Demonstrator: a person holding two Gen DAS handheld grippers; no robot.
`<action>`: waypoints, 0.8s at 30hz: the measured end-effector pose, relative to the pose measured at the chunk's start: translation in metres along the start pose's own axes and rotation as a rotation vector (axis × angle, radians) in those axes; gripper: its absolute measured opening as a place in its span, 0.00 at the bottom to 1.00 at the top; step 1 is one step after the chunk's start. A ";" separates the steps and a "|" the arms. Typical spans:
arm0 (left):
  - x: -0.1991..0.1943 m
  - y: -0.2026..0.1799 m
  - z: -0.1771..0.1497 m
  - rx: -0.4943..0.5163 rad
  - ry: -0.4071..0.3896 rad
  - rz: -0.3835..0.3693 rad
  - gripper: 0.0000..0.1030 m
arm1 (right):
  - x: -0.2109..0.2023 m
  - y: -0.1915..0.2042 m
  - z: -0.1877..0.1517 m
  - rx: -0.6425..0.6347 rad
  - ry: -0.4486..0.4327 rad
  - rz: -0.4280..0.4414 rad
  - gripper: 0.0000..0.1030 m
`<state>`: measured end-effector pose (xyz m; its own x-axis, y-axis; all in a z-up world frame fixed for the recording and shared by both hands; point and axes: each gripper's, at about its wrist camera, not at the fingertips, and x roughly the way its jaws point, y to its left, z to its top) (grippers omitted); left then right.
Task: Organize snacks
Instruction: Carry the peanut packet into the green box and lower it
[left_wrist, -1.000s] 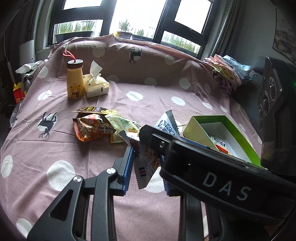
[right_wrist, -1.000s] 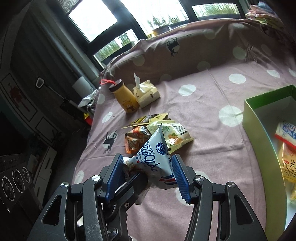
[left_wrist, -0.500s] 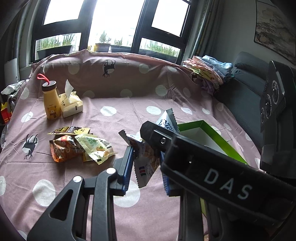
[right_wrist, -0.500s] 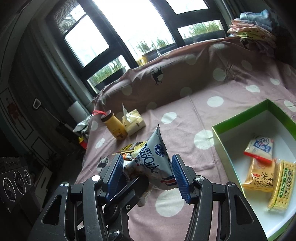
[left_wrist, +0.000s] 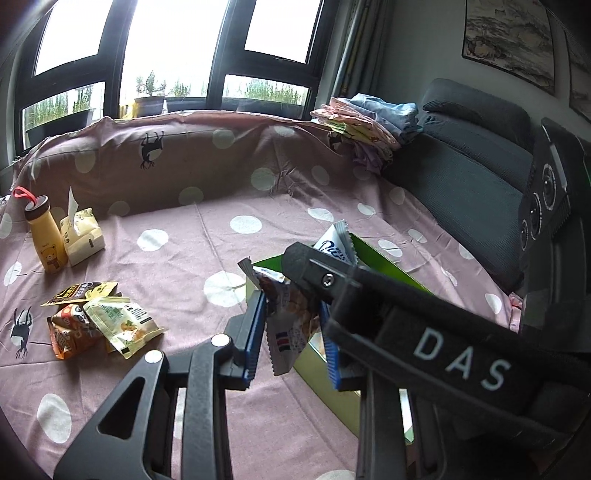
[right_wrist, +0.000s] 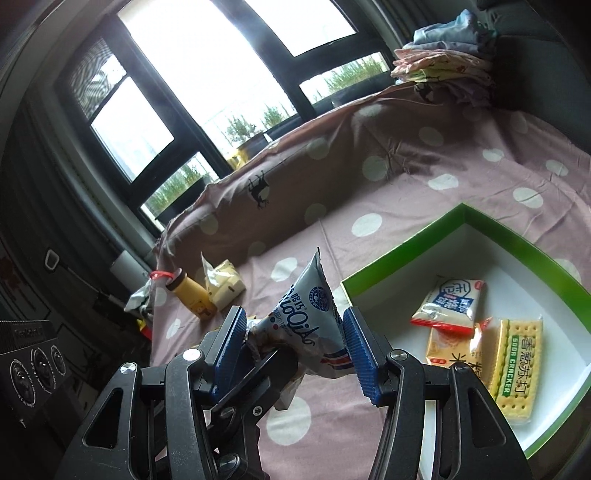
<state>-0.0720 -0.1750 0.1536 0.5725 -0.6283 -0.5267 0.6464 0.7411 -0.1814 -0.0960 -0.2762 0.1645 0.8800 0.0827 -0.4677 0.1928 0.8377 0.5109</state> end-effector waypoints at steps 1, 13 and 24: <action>0.003 -0.003 0.001 0.005 0.004 -0.007 0.27 | -0.001 -0.004 0.002 0.012 -0.003 -0.007 0.56; 0.028 -0.023 0.003 0.061 0.053 -0.080 0.27 | -0.012 -0.035 0.008 0.078 -0.001 -0.097 0.56; 0.049 -0.035 0.000 0.070 0.113 -0.135 0.28 | -0.013 -0.055 0.008 0.124 0.027 -0.174 0.56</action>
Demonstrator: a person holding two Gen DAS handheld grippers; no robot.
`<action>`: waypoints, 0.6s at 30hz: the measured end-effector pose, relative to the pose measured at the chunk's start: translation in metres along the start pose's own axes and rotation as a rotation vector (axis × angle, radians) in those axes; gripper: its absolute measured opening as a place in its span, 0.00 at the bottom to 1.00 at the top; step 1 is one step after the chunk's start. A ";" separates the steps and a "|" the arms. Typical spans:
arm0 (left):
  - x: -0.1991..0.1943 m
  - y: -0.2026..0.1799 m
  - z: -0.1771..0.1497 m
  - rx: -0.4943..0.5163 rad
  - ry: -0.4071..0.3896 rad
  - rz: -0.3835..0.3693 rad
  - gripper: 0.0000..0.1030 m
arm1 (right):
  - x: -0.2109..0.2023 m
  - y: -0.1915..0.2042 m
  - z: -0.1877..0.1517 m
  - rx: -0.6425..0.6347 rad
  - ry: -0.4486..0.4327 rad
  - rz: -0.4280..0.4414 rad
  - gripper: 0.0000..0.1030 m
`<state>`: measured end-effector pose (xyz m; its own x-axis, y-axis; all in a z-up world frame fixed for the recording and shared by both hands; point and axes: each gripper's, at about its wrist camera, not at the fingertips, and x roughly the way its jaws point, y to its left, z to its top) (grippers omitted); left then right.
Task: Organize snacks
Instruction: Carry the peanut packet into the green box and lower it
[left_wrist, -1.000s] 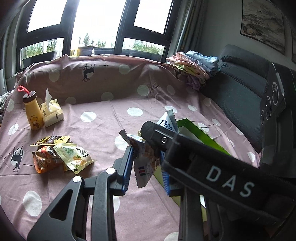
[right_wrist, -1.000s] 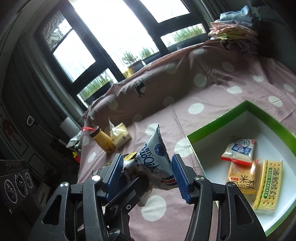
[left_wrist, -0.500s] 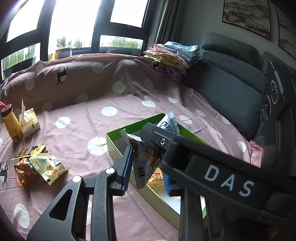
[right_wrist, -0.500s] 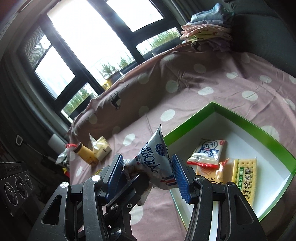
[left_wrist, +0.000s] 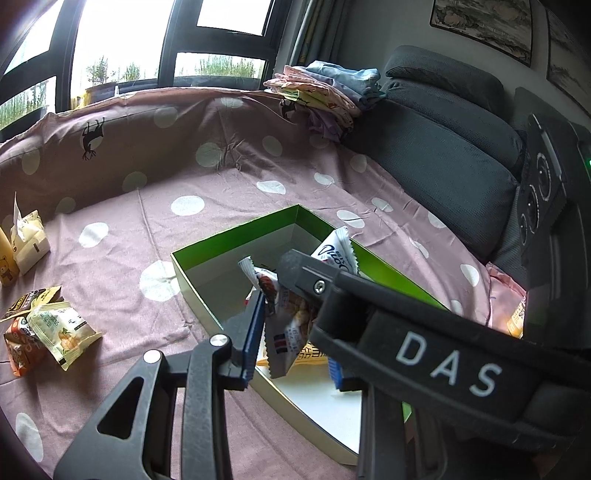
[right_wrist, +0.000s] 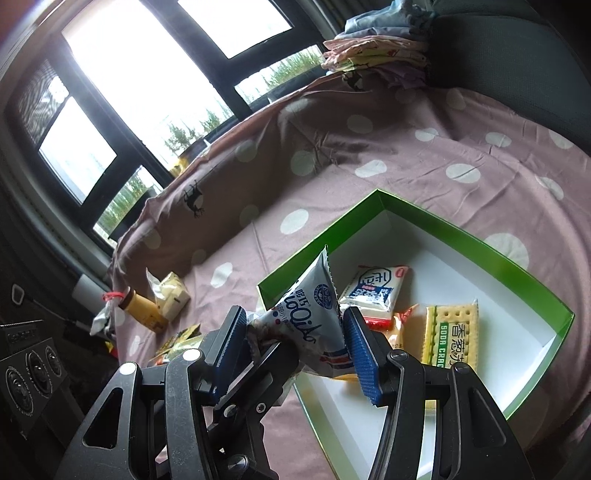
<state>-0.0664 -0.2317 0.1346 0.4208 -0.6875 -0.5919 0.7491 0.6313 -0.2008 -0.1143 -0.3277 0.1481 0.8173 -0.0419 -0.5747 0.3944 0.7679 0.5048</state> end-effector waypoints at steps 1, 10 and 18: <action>0.002 -0.001 0.000 0.000 0.006 -0.004 0.28 | 0.001 -0.002 0.000 0.005 0.005 -0.006 0.56; 0.018 -0.011 -0.001 0.006 0.052 -0.046 0.29 | 0.002 -0.018 0.002 0.043 0.027 -0.062 0.56; 0.031 -0.016 -0.002 0.004 0.094 -0.075 0.29 | 0.004 -0.027 0.003 0.058 0.048 -0.111 0.56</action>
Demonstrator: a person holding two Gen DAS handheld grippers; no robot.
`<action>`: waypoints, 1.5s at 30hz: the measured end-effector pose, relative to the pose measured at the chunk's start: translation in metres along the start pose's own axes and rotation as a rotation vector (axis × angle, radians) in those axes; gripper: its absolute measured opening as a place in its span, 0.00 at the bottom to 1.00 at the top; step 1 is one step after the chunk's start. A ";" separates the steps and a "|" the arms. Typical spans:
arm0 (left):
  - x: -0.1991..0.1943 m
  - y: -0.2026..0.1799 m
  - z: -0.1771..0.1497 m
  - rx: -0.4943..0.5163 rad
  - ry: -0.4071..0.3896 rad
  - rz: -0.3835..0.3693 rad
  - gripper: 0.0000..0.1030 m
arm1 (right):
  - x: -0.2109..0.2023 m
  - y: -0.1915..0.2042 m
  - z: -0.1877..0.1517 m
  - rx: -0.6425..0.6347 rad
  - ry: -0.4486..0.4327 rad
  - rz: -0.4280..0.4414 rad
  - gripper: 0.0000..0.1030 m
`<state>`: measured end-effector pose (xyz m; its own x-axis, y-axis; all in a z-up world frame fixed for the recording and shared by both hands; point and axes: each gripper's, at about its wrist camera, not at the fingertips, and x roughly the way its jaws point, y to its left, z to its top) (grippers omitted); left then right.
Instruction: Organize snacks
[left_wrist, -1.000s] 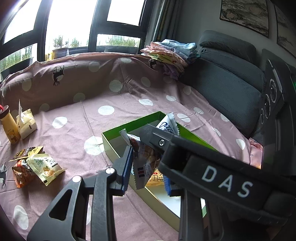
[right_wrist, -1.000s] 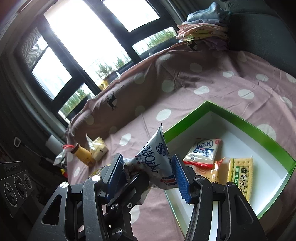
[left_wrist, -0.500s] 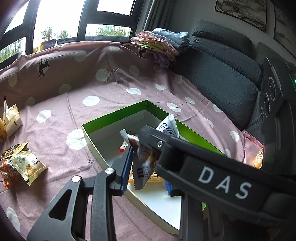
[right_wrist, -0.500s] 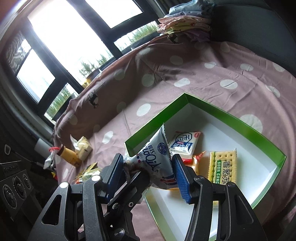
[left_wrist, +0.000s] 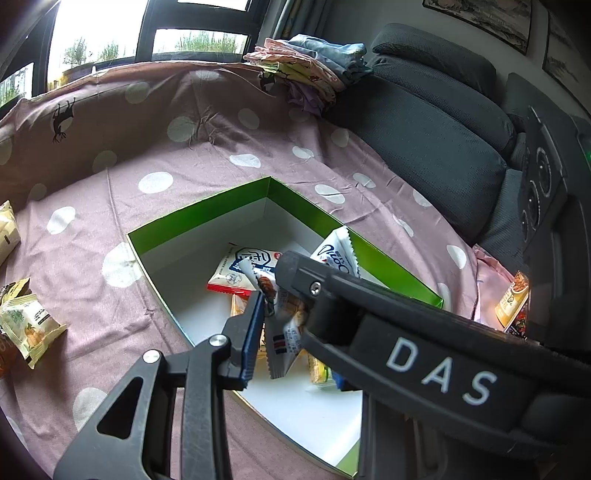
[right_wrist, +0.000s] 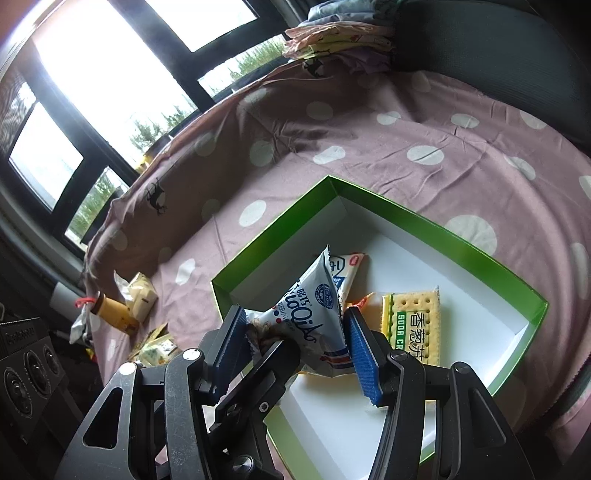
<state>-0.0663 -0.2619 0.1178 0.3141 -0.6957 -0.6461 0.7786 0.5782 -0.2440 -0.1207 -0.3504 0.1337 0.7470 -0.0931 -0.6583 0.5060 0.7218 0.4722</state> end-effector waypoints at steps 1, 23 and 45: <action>0.001 -0.001 0.000 -0.001 -0.001 0.001 0.29 | 0.000 -0.001 0.000 0.002 0.001 -0.001 0.57; 0.022 -0.006 -0.001 -0.014 0.099 -0.043 0.29 | 0.005 -0.015 0.000 0.020 0.031 -0.071 0.57; 0.045 -0.003 -0.005 -0.081 0.215 -0.097 0.30 | 0.014 -0.025 0.001 0.047 0.057 -0.148 0.57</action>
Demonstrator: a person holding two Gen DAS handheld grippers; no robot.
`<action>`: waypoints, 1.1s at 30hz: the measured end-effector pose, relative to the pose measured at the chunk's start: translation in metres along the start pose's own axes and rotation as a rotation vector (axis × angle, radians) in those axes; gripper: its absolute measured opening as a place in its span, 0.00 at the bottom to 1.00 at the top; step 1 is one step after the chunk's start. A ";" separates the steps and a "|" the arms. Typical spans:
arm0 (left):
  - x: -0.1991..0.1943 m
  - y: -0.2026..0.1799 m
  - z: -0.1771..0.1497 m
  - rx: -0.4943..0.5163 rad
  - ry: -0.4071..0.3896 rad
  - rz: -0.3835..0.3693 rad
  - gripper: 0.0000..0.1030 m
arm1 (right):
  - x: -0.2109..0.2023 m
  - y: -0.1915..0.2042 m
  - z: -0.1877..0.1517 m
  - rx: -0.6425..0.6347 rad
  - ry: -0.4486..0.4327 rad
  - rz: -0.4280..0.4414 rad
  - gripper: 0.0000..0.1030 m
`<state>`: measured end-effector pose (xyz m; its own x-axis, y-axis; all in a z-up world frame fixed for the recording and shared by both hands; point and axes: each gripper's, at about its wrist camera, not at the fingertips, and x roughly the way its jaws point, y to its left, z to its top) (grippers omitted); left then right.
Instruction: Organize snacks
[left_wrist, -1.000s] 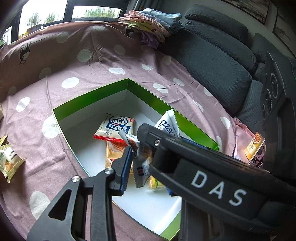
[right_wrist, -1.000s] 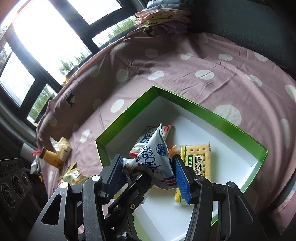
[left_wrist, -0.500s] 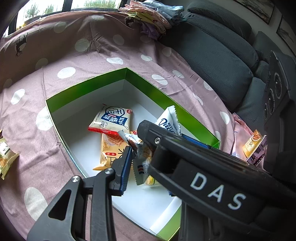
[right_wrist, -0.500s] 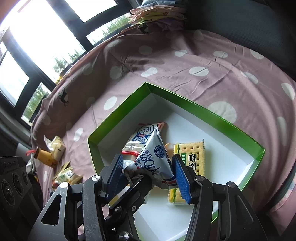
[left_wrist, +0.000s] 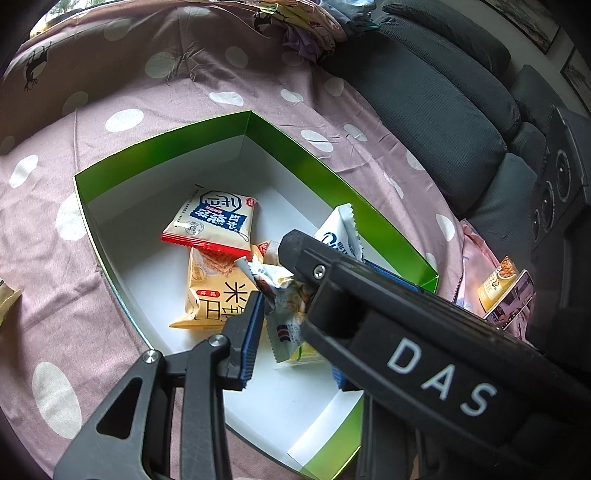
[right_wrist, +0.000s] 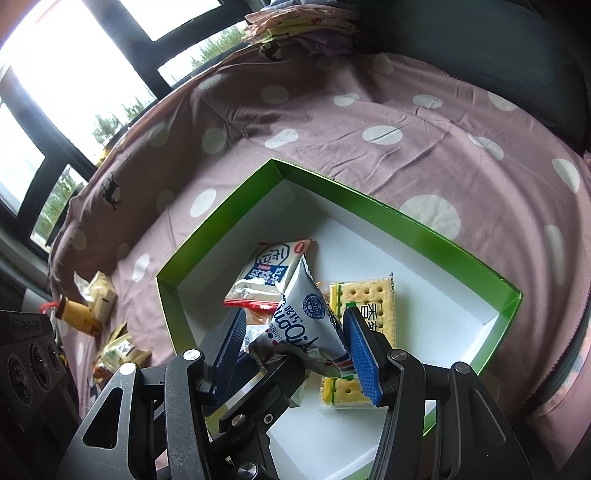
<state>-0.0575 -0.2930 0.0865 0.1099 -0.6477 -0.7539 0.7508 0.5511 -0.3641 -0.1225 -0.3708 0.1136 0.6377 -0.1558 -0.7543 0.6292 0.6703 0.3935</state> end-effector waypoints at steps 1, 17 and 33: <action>0.000 0.000 0.000 -0.004 0.001 -0.003 0.30 | 0.000 0.000 0.000 0.002 0.001 -0.004 0.57; -0.053 0.025 -0.018 -0.079 -0.148 0.007 0.77 | -0.020 0.002 0.000 0.016 -0.137 -0.014 0.57; -0.195 0.176 -0.118 -0.414 -0.426 0.544 0.84 | -0.025 0.087 -0.026 -0.206 -0.200 0.046 0.70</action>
<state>-0.0232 -0.0073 0.1052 0.6920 -0.3315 -0.6413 0.2273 0.9432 -0.2423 -0.0951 -0.2895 0.1536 0.7513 -0.2476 -0.6118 0.5068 0.8102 0.2945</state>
